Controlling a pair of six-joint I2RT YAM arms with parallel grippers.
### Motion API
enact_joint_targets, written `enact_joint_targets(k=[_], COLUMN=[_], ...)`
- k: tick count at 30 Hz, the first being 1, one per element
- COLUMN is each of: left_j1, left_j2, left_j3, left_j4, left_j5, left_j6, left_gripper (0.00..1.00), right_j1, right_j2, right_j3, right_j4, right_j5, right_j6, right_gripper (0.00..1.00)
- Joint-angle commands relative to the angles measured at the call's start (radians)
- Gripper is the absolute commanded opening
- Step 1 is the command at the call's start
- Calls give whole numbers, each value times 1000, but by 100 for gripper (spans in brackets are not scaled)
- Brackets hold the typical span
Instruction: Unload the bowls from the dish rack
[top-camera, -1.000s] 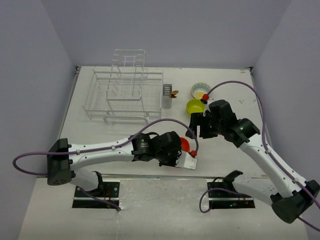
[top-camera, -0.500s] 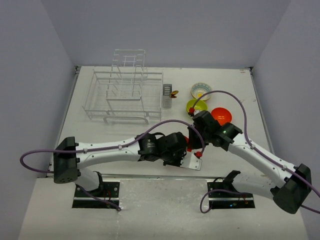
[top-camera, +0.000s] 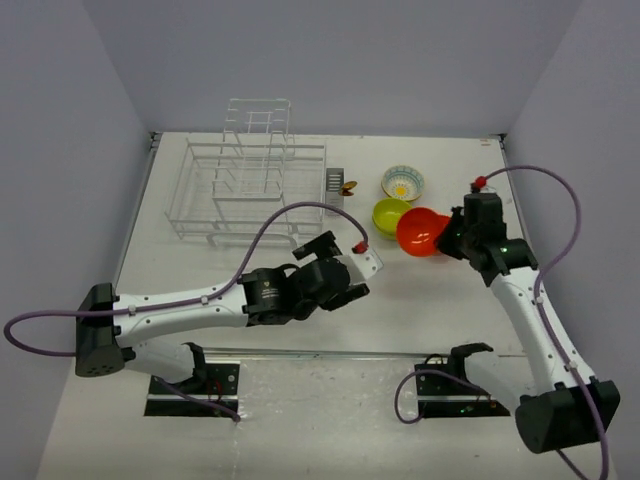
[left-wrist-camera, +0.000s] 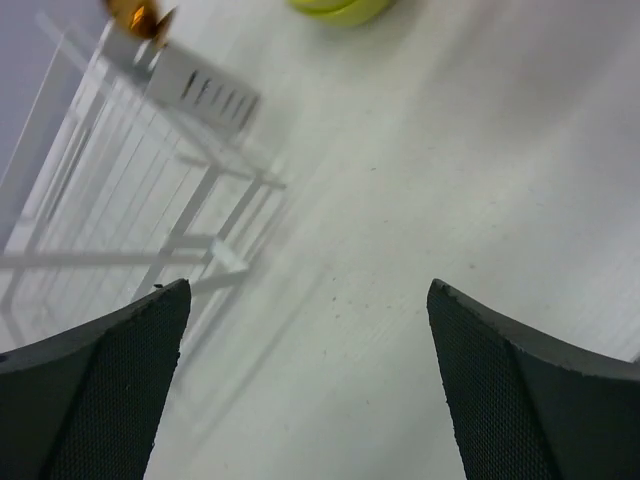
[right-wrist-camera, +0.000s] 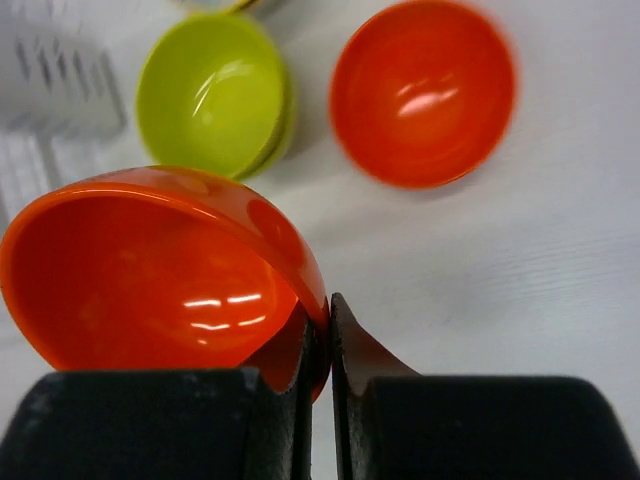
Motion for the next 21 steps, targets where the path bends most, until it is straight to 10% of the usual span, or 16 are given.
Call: enact_joint_targets(k=[1,8,21], left_j1=[12,90,217], left_j2=[-20,-134,-546], left_j3=[76,171,-10], left_j4=[-132,-537,-528], left_j5=[-442,-497,-536], left_j6=[-438,-933,-990], left_gripper=[100,100,100], right_j1=[-186,-398,-406], right_j2=[-39,213,397], right_j3=[14,40,26], right_j4=[108,193,277], right_j5=[14,12,23], right_j6=[18,36,59], right_gripper=[0,0,9])
